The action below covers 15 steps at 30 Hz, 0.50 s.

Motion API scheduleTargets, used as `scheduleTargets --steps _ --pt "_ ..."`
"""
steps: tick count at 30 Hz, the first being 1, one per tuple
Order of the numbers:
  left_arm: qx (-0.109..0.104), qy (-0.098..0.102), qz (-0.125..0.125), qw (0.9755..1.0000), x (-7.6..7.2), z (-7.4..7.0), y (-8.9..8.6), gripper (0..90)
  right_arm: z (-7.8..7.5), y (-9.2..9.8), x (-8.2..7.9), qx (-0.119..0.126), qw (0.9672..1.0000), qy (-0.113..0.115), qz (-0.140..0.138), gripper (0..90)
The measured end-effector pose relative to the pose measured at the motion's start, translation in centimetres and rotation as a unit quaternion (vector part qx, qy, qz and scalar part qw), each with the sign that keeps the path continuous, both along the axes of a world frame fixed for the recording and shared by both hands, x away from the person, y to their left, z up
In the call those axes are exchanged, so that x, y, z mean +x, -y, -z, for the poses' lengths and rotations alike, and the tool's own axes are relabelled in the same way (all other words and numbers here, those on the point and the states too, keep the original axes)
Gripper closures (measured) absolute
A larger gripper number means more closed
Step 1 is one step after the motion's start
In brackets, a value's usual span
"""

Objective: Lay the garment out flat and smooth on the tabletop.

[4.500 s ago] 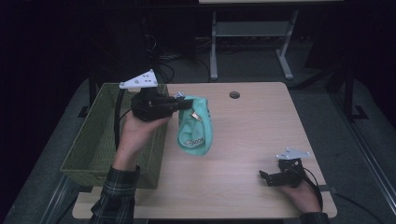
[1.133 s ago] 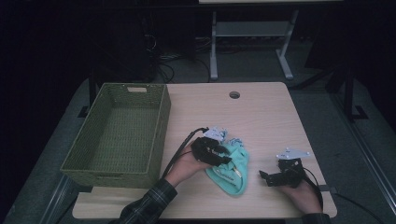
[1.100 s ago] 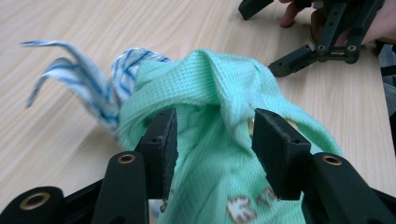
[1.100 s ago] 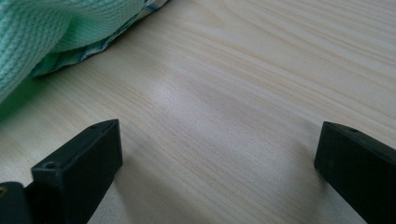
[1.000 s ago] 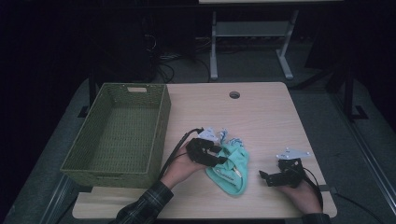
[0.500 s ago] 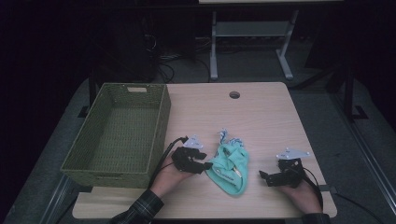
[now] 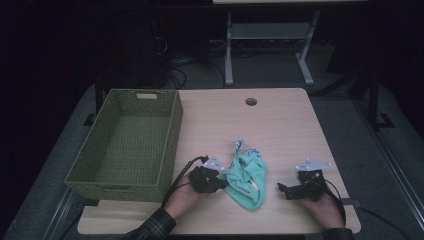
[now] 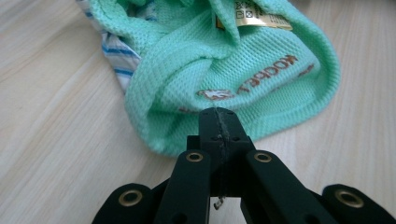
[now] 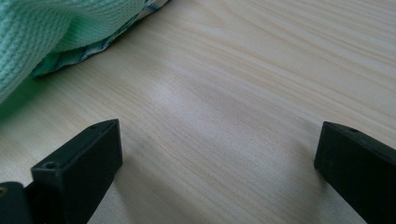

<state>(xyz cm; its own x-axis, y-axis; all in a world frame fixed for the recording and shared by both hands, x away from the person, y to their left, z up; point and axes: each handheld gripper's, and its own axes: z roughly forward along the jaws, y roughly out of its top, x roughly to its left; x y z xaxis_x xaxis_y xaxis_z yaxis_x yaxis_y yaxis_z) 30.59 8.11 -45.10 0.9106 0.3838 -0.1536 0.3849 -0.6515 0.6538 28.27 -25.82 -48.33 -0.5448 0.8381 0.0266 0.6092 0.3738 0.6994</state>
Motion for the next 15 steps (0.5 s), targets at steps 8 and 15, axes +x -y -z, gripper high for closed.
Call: scheduleTargets --steps 8,15 --pt "0.004 0.001 0.004 1.0 0.3 0.8 1.2 89.6 0.0 0.0 -0.1 0.0 1.0 0.0 0.001 0.7" --pt "0.014 -0.005 0.011 0.9998 -0.2 1.1 1.4 89.6 0.0 0.0 -0.2 -0.001 1.0 0.0 0.0 0.7"
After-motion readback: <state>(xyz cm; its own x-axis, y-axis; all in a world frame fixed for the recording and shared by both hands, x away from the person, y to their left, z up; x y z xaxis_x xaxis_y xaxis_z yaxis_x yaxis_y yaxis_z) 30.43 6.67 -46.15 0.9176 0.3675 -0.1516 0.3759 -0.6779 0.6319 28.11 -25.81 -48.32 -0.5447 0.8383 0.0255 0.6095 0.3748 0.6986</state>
